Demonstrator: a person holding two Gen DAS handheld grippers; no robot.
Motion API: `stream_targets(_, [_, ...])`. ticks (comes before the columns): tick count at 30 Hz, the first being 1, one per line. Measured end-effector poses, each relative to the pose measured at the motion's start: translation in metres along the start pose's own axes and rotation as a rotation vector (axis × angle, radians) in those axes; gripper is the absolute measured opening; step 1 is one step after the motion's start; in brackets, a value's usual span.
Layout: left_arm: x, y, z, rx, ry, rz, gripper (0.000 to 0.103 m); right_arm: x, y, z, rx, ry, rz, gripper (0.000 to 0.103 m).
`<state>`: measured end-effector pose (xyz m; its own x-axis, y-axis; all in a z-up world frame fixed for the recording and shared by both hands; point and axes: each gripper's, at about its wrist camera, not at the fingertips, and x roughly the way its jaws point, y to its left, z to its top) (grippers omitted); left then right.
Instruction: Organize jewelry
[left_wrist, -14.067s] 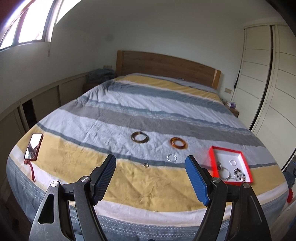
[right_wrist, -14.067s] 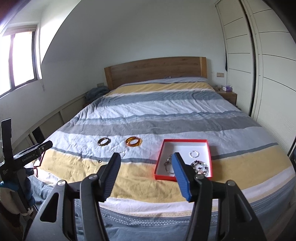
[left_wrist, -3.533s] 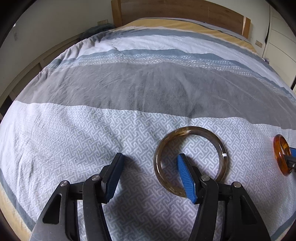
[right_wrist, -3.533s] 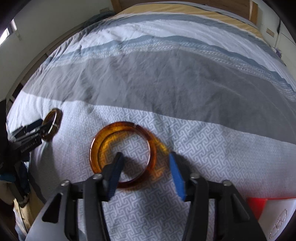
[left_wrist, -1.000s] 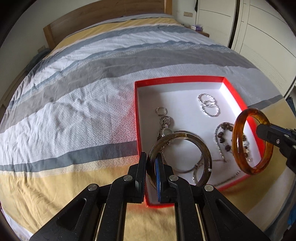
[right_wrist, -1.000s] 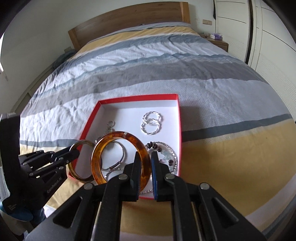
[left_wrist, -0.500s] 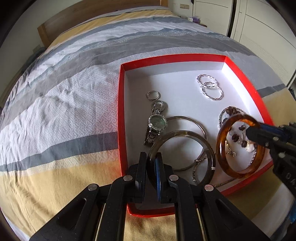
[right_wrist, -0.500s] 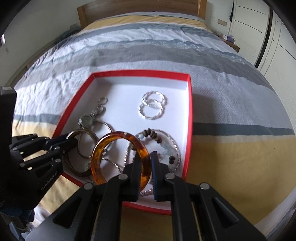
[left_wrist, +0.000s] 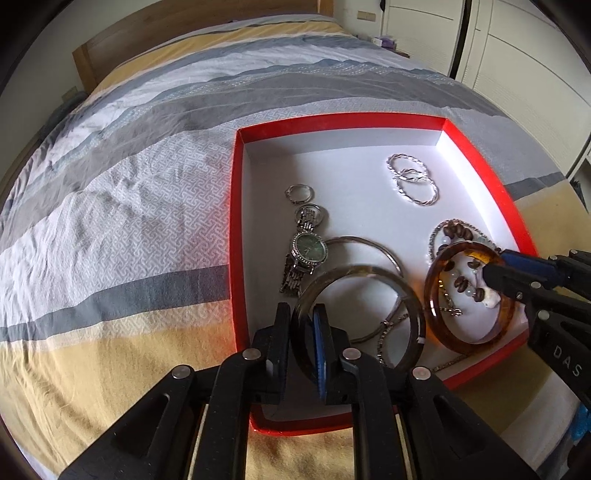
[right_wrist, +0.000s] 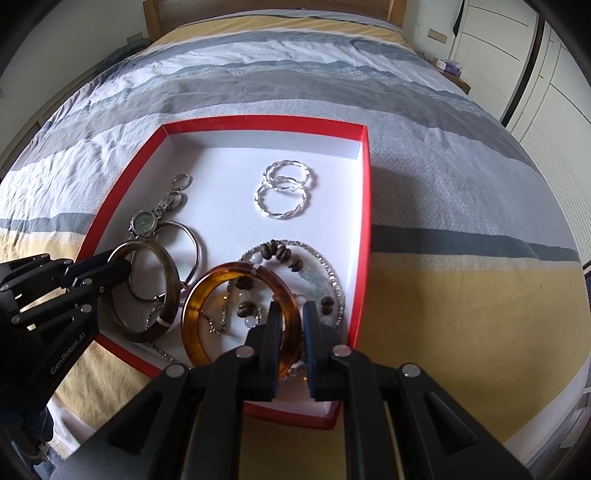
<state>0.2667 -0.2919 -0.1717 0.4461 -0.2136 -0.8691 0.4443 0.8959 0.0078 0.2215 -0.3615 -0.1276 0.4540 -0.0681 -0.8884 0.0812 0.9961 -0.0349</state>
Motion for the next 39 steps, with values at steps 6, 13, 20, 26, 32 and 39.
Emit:
stream_targets(6, [-0.012,-0.001,0.001,-0.026,-0.019,-0.033,0.029,-0.024,0.0,-0.003,0.019,-0.044,0.006,0.035])
stream_targets(13, [-0.057,0.004,-0.007,-0.048,-0.09,-0.056,0.033,-0.067,-0.012,-0.01,0.083,-0.108,-0.016,0.036])
stream_targets(20, [-0.127,0.035,-0.033,-0.083,-0.176,0.003,0.057,-0.118,0.009,-0.024,0.104,-0.182,0.026,0.046])
stream_targets(26, [-0.19,0.066,-0.066,-0.102,-0.229,0.091,0.063,-0.163,0.051,-0.041,0.065,-0.243,0.086,0.05])
stream_targets(32, [-0.242,0.086,-0.103,-0.129,-0.297,0.177,0.072,-0.194,0.091,-0.059,0.009,-0.289,0.108,0.056])
stream_targets(39, [-0.278,0.1,-0.139,-0.159,-0.355,0.179,0.072,-0.214,0.122,-0.078,-0.012,-0.318,0.114,0.06])
